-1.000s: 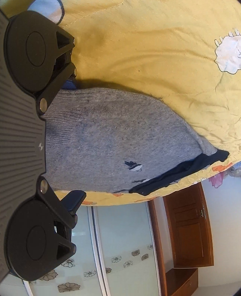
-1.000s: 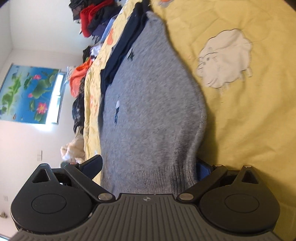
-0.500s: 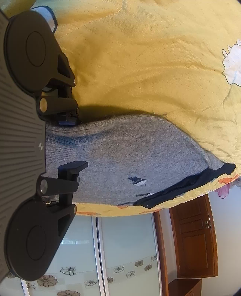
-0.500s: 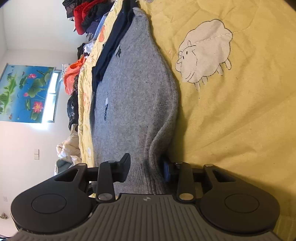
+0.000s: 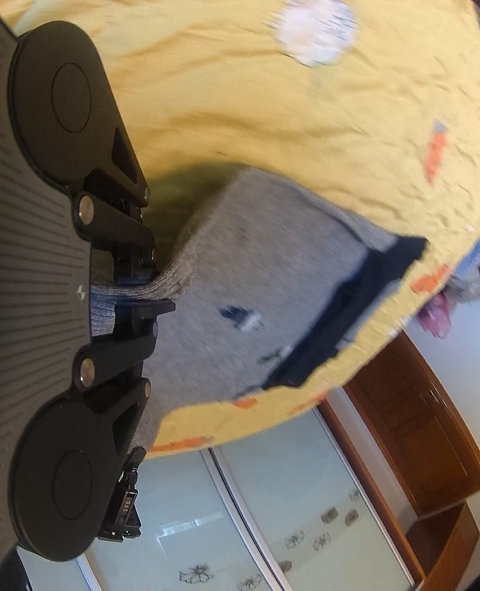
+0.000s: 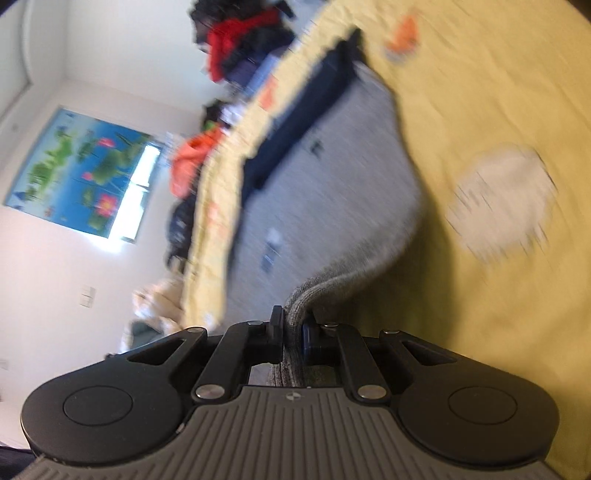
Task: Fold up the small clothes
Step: 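Grasp the sweater hem with both tools and lift it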
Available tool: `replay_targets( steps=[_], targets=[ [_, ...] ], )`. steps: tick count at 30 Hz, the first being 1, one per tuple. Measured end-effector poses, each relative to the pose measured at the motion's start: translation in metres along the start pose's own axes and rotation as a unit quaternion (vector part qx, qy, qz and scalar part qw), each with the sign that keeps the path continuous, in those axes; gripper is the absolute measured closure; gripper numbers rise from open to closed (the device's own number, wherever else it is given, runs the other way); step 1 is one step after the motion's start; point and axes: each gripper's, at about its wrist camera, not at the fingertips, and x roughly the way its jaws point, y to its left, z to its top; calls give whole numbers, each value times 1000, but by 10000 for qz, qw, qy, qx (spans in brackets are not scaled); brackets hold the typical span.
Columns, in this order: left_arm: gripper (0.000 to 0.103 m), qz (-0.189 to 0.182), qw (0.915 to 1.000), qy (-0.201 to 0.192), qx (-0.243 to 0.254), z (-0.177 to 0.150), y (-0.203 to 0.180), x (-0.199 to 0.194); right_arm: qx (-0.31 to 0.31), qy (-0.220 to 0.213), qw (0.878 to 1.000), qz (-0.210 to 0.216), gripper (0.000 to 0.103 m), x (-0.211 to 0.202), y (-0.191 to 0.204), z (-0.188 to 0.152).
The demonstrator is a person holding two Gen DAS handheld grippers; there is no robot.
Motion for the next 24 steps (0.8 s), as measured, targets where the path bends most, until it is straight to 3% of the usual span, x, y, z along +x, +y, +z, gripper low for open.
replay_targets(
  steps=[4, 8, 19, 24],
  targets=[
    [96, -236, 9990, -311, 207, 40, -20, 1, -122, -287, 9990, 323, 85, 5, 13, 39],
    [96, -368, 9969, -577, 389, 94, -34, 27, -140, -623, 9963, 583, 85, 25, 18, 90],
    [96, -20, 9938, -1012, 468, 262, -36, 139, 540, -1382, 9853, 852, 85, 117, -28, 255],
    [96, 373, 9938, -1010, 290, 307, -12, 192, 893, -1386, 9852, 473, 85, 169, -63, 309]
  ],
)
